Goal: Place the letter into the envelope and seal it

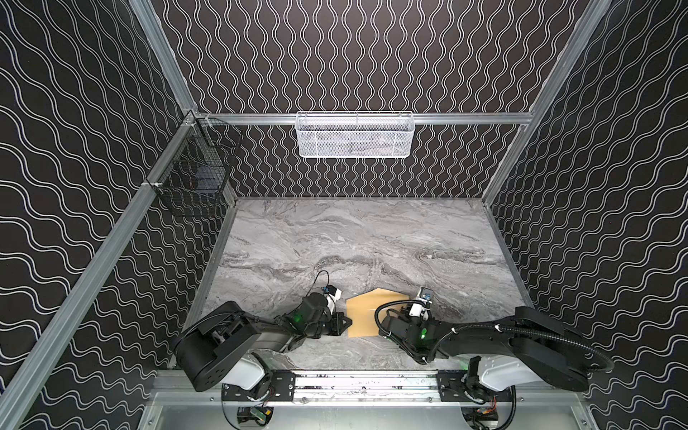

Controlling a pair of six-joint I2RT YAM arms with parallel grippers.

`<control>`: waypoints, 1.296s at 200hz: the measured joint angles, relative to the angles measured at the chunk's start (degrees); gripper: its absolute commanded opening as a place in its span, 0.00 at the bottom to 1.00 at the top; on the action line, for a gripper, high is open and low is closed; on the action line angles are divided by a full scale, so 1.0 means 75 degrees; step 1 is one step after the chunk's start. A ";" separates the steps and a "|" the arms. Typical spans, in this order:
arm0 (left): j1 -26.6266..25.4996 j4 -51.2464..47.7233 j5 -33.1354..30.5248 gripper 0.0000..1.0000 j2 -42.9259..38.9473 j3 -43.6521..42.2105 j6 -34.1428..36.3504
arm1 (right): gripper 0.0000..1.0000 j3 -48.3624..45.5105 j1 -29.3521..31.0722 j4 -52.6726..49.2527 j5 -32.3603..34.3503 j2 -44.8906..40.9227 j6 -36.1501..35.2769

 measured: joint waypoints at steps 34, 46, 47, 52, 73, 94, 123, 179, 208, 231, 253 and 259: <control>0.0003 0.0000 0.0009 0.01 0.0003 0.0003 0.0000 | 0.00 -0.0370 -0.0032 0.0420 -0.0300 -0.1390 -0.2142; 0.0006 -0.0052 0.0000 0.01 -0.0038 0.0003 0.0003 | 0.00 -0.0627 0.0020 0.1256 -0.0860 -0.1985 -0.3156; 0.0006 -0.0061 -0.0003 0.01 -0.0044 0.0003 0.0003 | 0.00 -0.0638 0.0023 0.1300 -0.0892 -0.2008 -0.3209; 0.0006 -0.0090 -0.0012 0.01 -0.0067 0.0003 0.0003 | 0.00 -0.0697 0.0076 0.1577 -0.1125 -0.2127 -0.3550; 0.0006 -0.0227 -0.0052 0.01 -0.0149 0.0006 0.0003 | 0.00 -0.0408 0.0705 0.2474 -0.1813 -0.1644 -0.4570; 0.0006 -0.0271 -0.0058 0.01 -0.0172 0.0012 0.0003 | 0.00 0.0131 0.1276 0.3296 -0.2294 -0.0548 -0.5202; 0.0009 -0.0283 -0.0064 0.01 -0.0187 0.0006 0.0003 | 0.00 0.0428 0.1378 0.3990 -0.2600 0.0472 -0.5665; 0.0009 -0.0239 -0.0050 0.01 -0.0140 0.0012 0.0003 | 0.00 -0.0294 0.0866 0.4972 -0.2576 0.0571 -0.5010; 0.0020 -0.0070 0.0009 0.01 -0.0012 0.0020 0.0003 | 0.00 -0.0600 0.0452 0.4392 -0.2162 0.0058 -0.4130; 0.0020 0.0009 0.0015 0.01 0.0029 0.0012 0.0006 | 0.00 -0.0618 0.0044 0.3794 -0.1909 -0.0085 -0.3471; 0.0020 0.0012 0.0012 0.01 0.0017 0.0006 0.0003 | 0.00 -0.0717 -0.0242 0.3465 -0.1568 -0.0265 -0.2981; 0.0020 0.0012 0.0012 0.01 0.0017 0.0006 0.0003 | 0.00 -0.0784 -0.0303 0.3442 -0.1568 -0.0367 -0.2926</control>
